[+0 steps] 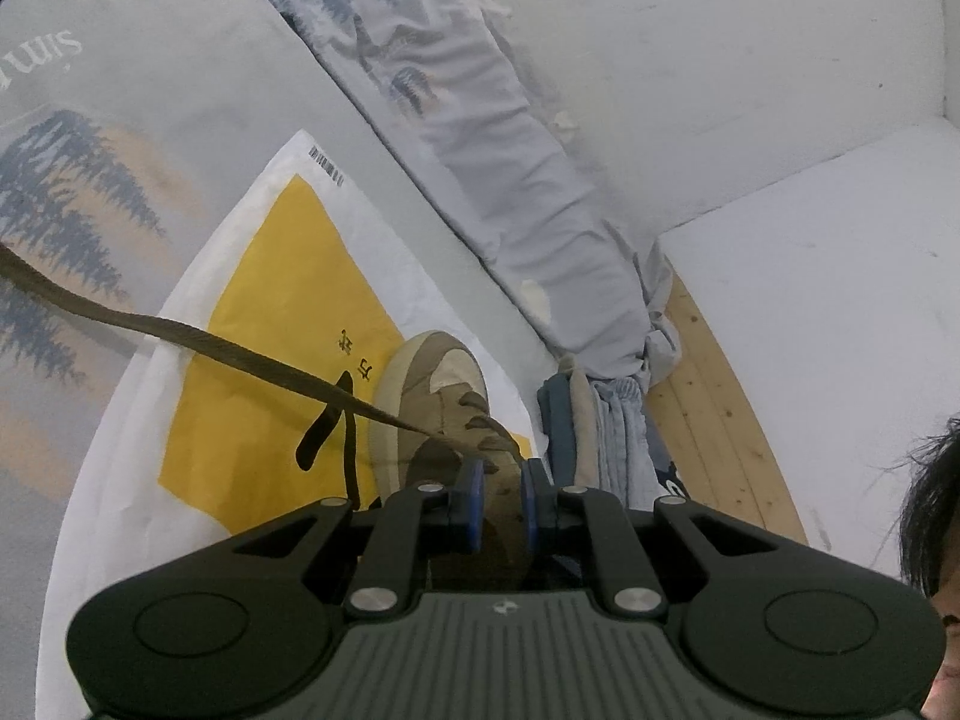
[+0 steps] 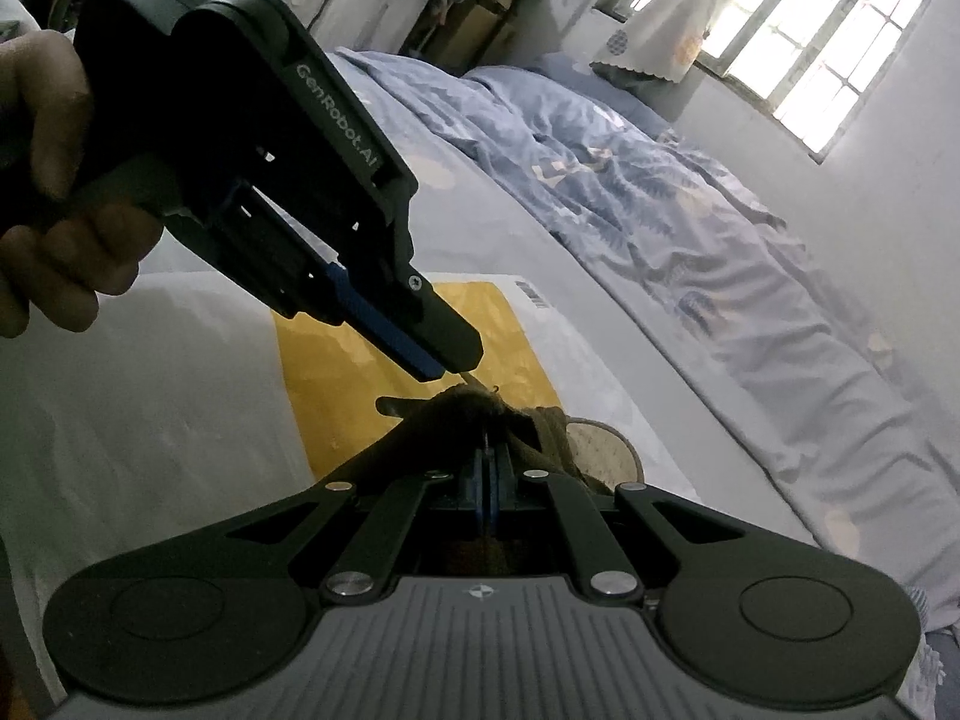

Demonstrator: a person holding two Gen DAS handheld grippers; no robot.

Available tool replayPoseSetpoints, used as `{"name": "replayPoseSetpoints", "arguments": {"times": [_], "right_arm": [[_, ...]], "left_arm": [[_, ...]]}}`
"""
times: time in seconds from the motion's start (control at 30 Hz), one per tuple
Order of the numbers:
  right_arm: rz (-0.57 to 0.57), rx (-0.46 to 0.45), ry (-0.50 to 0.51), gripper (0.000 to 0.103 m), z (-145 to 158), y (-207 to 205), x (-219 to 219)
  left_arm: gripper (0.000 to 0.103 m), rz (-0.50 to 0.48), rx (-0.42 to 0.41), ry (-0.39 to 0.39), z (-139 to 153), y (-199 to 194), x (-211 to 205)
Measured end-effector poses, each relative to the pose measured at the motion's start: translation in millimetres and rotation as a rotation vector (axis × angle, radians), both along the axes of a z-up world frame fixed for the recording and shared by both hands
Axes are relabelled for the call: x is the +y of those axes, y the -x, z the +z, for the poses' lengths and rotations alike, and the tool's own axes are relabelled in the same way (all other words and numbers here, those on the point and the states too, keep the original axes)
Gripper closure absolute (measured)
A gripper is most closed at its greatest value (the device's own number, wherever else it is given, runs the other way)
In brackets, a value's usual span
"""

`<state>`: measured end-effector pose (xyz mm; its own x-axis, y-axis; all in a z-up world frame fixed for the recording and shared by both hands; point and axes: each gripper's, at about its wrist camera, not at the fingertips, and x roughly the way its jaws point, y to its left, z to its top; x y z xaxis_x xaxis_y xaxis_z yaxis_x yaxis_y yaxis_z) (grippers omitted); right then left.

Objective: Lace up shoes with both hands

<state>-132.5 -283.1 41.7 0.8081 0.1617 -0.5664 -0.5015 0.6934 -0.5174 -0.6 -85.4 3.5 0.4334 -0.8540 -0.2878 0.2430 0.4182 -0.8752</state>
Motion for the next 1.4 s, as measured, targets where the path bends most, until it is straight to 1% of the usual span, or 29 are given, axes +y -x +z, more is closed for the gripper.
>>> {"name": "replayPoseSetpoints", "arguments": {"times": [0.17, 0.47, 0.9, 0.93, 1.0, 1.03, 1.07, 1.17, 1.23, 1.4], "right_arm": [[-0.003, -0.004, -0.006, 0.102, 1.7, 0.8, -0.3], [0.017, 0.018, -0.005, 0.102, 0.5, -1.1, -1.0], [0.012, 0.01, 0.033, 0.102, -4.8, -6.9, 3.8], [0.012, 0.008, 0.04, 0.102, -5.8, -7.5, 4.6], [0.014, 0.005, 0.052, 0.102, -8.0, -8.3, 6.2], [0.016, -0.001, 0.064, 0.102, -9.1, -8.3, 7.3], [0.018, -0.006, 0.075, 0.102, -10.2, -8.3, 8.4], [0.026, -0.023, 0.117, 0.102, -12.6, -8.4, 12.1], [0.026, -0.049, 0.163, 0.101, -13.9, -7.9, 15.7], [0.038, -0.053, 0.202, 0.101, -16.8, -8.0, 23.8]], "left_arm": [[0.094, 0.0, 0.005, -0.001, -1.3, -2.0, 0.0], [0.094, 0.003, 0.009, -0.006, -2.1, -3.1, -0.5], [0.094, 0.004, 0.022, 0.006, -4.7, -4.6, 0.0], [0.093, 0.01, 0.022, 0.009, -4.9, -4.5, 0.0], [0.084, 0.025, 0.02, 0.017, -5.4, -4.2, 0.6], [0.077, 0.035, 0.019, 0.021, -5.7, -3.8, 1.1], [0.073, 0.039, 0.023, 0.023, -6.3, -3.9, 0.8], [0.071, 0.047, 0.036, 0.029, -8.2, -4.0, -0.4], [0.071, 0.048, 0.043, 0.025, -9.3, -3.8, -1.8], [0.071, 0.069, 0.077, 0.075, -13.2, -3.9, 2.3]]}}
